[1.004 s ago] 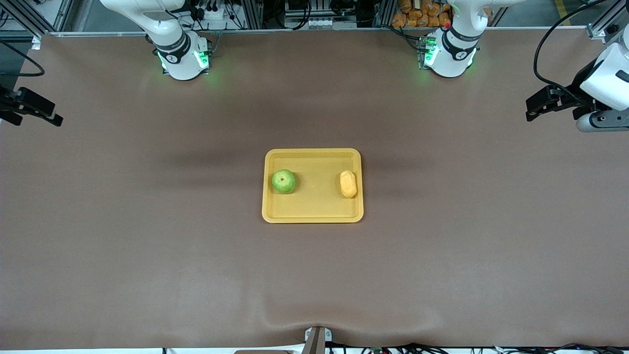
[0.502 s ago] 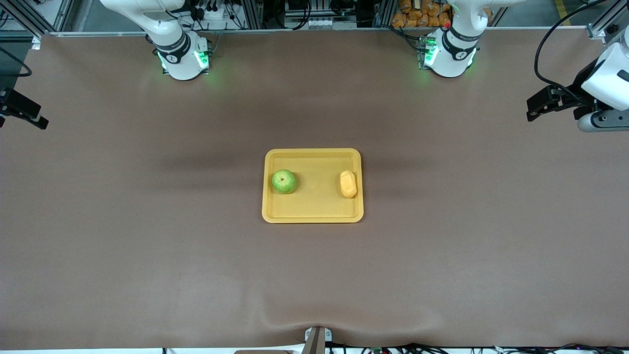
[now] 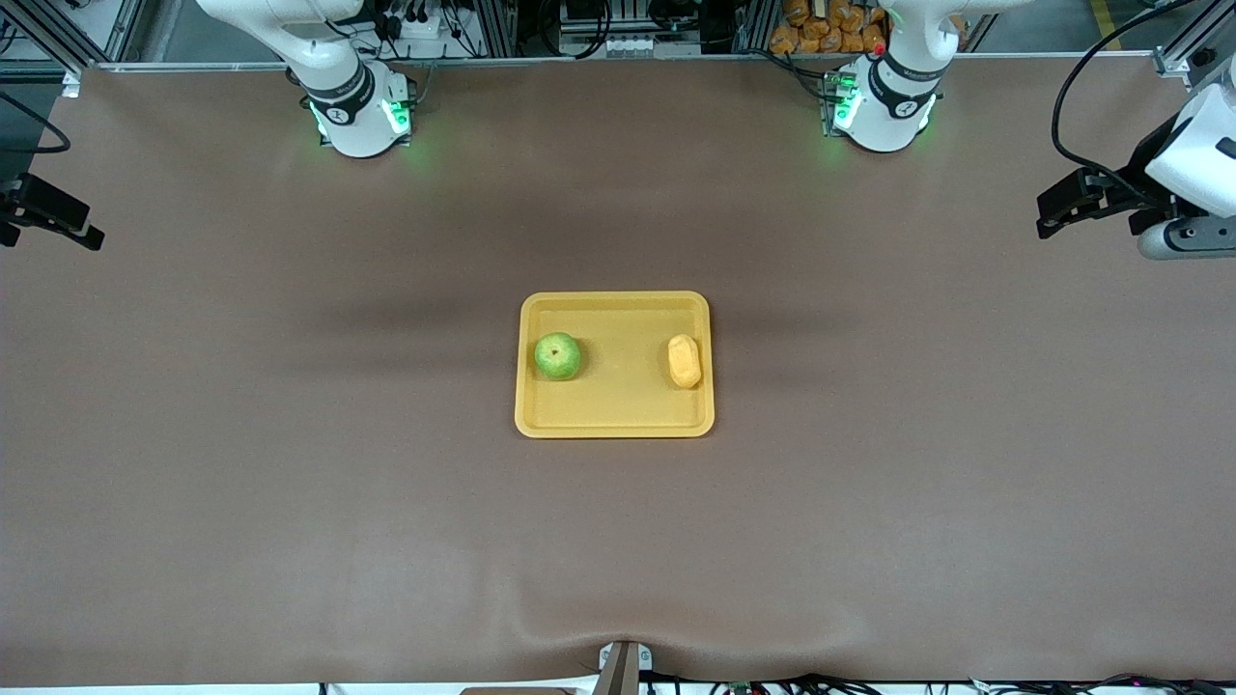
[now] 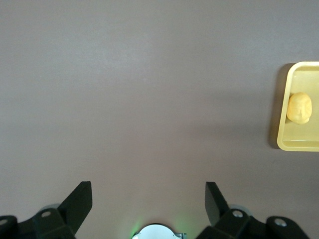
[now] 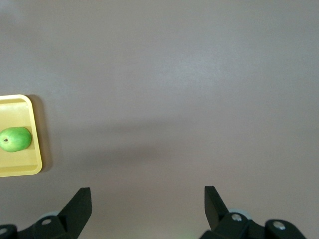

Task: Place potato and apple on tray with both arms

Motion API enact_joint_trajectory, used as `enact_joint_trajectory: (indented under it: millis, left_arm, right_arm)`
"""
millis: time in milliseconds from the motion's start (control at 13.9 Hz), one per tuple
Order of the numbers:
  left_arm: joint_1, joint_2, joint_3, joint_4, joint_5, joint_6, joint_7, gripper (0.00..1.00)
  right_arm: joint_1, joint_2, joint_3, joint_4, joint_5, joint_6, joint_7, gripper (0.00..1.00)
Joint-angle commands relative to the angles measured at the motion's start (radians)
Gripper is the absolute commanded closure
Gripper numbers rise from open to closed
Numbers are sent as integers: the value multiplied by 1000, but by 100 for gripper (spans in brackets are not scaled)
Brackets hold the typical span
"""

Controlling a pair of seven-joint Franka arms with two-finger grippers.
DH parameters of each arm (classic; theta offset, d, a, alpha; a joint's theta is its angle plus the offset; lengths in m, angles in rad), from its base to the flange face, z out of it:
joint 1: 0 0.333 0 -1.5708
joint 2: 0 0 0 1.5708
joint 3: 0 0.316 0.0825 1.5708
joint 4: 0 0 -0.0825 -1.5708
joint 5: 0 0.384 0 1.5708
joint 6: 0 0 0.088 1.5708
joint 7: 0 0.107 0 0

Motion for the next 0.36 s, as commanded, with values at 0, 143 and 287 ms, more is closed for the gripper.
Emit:
enact_joint_trajectory:
  millis: [0,143,287]
  left_arm:
    - [7,-2,2,22,-13,-32,0,0]
    - [7,-3,2,22,-13,-35,0,0]
    - [7,-2,2,27,-13,-34,-2,0]
  right_arm:
    - [-13,12,12,26,5,-19,10,0]
    - [-13,12,12,24,6,-17,10,0]
    - [-11,14,12,24,6,-17,10,0]
